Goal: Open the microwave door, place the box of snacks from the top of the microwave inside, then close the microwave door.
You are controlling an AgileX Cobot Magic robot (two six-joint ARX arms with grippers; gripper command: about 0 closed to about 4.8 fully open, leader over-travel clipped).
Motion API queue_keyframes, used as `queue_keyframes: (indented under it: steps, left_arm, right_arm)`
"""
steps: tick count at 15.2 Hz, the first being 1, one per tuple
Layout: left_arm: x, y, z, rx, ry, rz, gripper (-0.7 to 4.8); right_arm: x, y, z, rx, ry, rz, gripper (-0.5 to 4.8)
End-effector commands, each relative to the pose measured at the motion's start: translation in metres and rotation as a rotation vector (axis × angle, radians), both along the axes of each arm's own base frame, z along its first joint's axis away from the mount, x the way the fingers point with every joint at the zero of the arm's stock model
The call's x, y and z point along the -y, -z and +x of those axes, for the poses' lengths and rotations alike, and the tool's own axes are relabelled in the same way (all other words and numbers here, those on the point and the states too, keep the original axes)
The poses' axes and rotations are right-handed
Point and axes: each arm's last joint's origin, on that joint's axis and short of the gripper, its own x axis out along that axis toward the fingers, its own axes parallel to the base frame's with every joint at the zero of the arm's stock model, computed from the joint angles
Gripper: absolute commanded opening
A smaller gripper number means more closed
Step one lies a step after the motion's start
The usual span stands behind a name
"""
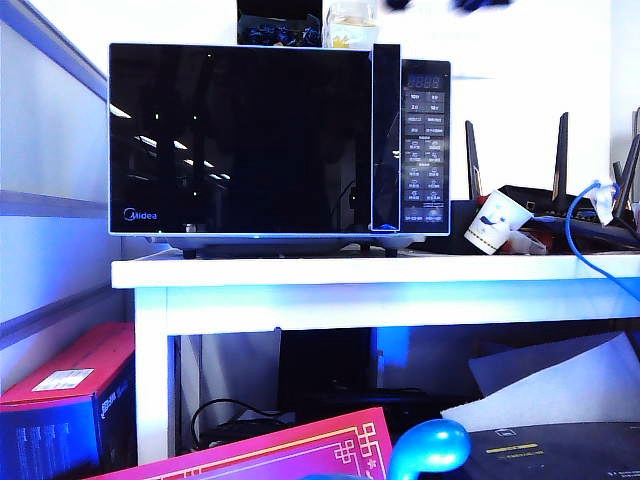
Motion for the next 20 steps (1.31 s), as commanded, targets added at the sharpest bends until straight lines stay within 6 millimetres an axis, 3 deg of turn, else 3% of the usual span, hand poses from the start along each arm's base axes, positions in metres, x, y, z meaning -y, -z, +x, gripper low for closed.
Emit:
queue_keyframes:
  steps: [1,4,9,11,20]
  left_arm:
    - [0.0,-0.002,-0.002,0.015,0.003,-0.003,-0.06]
    - [0.0,-0.003,-0.002,0.016,0.003,-0.004,-0.06]
    - [-0.001,-0.002,-0.002,0.011,0.003,-0.005,-0.06]
    - [0.0,-0.002,-0.002,0.011,0.003,-0.004,-0.06]
    - [-0.001,-0.002,-0.002,0.013,0.003,-0.002,-0.06]
  right_arm:
    - [0.034,-0.006,0.003,-0.024,0.098,0.0,3.59]
    - [0.058,0.009,0.02,-0.092,-0.035,0.005,3.56]
    - [0.047,0.055,0.051,-0.211,-0.217,0.056,3.57]
    - [0.046,0.057,0.053,-0.211,-0.236,0.061,3.56]
    - [0.038,0.05,0.043,-0.209,-0.614,0.048,3.56]
